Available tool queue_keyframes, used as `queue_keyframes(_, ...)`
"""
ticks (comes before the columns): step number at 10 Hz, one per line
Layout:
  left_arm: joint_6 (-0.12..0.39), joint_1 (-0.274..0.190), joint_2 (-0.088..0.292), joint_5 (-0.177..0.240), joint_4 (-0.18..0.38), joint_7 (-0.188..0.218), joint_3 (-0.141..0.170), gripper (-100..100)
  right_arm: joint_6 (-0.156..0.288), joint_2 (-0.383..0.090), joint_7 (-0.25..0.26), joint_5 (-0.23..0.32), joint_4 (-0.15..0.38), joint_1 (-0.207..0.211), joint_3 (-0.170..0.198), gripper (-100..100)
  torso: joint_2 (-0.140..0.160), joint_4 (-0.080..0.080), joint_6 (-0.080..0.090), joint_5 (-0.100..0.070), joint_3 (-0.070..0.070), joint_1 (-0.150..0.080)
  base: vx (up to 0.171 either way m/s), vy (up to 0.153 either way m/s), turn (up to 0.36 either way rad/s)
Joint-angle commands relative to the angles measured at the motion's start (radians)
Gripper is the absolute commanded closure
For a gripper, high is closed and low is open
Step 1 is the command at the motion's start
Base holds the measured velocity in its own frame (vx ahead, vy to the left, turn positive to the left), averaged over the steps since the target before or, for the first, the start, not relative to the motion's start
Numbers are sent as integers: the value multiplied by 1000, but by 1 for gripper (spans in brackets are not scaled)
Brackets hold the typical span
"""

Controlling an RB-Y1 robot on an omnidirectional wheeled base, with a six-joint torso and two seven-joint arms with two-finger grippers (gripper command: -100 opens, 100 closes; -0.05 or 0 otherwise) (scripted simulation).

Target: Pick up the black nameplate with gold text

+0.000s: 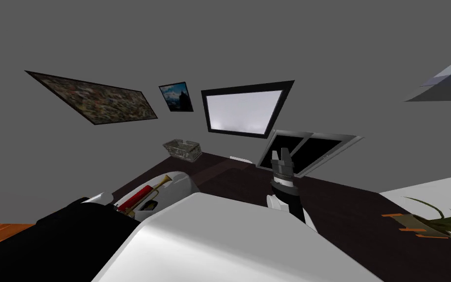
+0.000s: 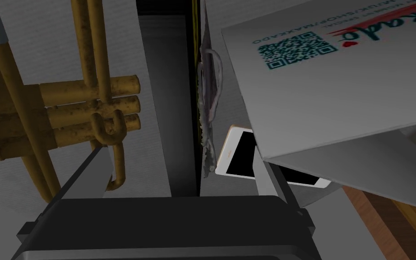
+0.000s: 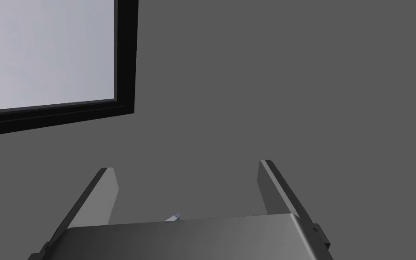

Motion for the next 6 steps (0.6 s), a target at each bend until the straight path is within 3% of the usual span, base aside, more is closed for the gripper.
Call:
queue_keyframes(1,0,0,0,0,0,0,0,-100,0,0,0,0,0,0,0,0,0,0,0,0,0,0,5,10,-19)
queue_keyframes(2,4,1,1,1,-1,1,0,0,0,0,0,0,0,0,0,0,0,0,0,0,0,-1,0,0,0)
queue_keyframes(3,-12,-17,0,6,-1,-15,-35,-100,0,0,0,0,0,0,0,0,1,0,0,0,0,-1,71,23,222)
queue_keyframes(5,-28,-35,-1,12,0,-32,-70,-100,0,0,0,0,0,0,0,0,-5,-1,-2,0,-3,0,105,17,302)
queue_keyframes(6,-43,-53,-2,17,0,-48,-105,-100,0,0,0,0,0,0,0,0,-6,-1,0,0,-3,-1,122,16,323)
